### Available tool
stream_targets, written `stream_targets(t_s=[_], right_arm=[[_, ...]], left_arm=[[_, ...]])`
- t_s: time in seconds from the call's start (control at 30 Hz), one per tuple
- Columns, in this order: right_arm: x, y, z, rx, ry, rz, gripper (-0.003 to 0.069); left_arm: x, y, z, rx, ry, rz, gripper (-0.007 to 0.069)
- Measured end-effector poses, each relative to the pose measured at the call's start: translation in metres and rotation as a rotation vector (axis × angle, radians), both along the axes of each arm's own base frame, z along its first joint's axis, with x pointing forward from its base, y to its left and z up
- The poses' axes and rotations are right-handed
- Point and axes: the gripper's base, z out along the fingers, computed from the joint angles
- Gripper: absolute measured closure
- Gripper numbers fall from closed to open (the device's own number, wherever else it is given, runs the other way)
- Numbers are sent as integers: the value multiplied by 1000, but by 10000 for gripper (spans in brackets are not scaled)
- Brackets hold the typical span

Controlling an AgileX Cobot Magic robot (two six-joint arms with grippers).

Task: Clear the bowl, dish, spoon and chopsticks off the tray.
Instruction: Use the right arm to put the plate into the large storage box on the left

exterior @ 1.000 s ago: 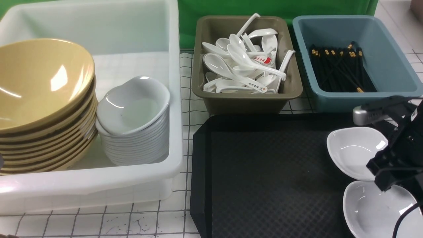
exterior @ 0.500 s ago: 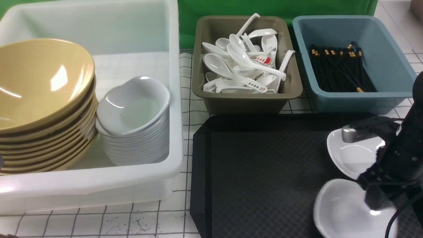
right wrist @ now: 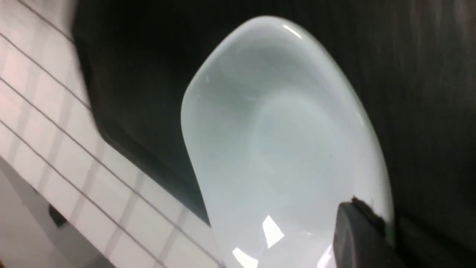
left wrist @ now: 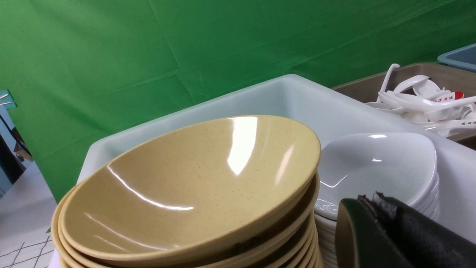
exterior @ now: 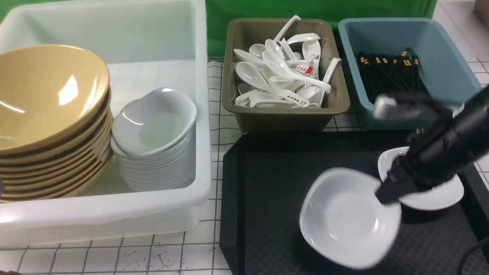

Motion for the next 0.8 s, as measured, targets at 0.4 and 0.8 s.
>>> stream_targets(t_s=[0.4, 0.8], right_arm=[[29, 138, 103, 224, -529, 165, 575], [95, 207, 43, 285, -410, 27, 517]], left_arm=[[0, 0, 0, 1, -1, 0, 638], [0, 1, -1, 2, 12, 7, 638]])
